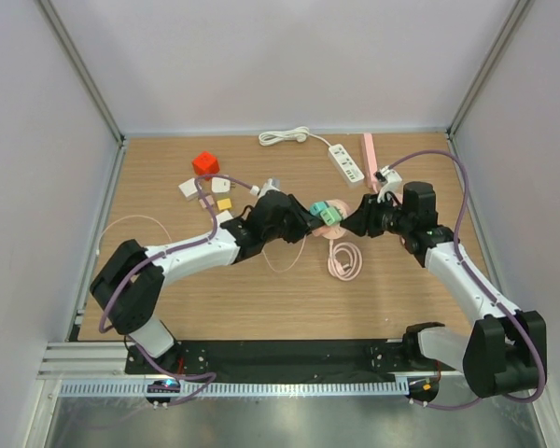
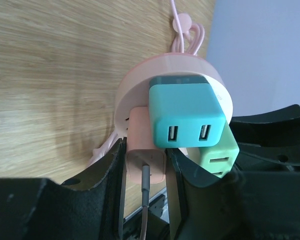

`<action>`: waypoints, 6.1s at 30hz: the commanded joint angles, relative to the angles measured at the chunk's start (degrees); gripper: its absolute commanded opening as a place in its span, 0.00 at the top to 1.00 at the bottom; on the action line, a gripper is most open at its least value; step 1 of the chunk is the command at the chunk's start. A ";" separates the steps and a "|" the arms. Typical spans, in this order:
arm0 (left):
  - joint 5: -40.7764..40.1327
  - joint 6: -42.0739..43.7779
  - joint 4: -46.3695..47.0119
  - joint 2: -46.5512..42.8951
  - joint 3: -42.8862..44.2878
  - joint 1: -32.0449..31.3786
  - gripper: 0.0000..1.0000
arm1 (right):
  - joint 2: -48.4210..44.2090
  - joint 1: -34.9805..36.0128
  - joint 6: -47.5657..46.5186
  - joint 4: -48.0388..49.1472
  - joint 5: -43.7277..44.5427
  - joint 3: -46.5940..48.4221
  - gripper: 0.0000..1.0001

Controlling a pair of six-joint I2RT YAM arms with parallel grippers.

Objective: Pull the plug off the socket

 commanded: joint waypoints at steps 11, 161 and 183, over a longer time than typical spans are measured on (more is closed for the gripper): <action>12.98 18.83 -8.76 -8.33 3.33 1.73 1.00 | -1.44 -0.19 -5.58 3.58 17.98 1.92 0.99; 1.32 70.60 -3.61 3.80 11.50 -3.36 1.00 | 6.20 -5.56 -1.02 6.74 -20.08 1.92 0.99; 5.01 63.57 12.57 2.22 5.42 -3.36 0.57 | 8.58 -6.08 3.47 10.87 -24.65 1.57 0.99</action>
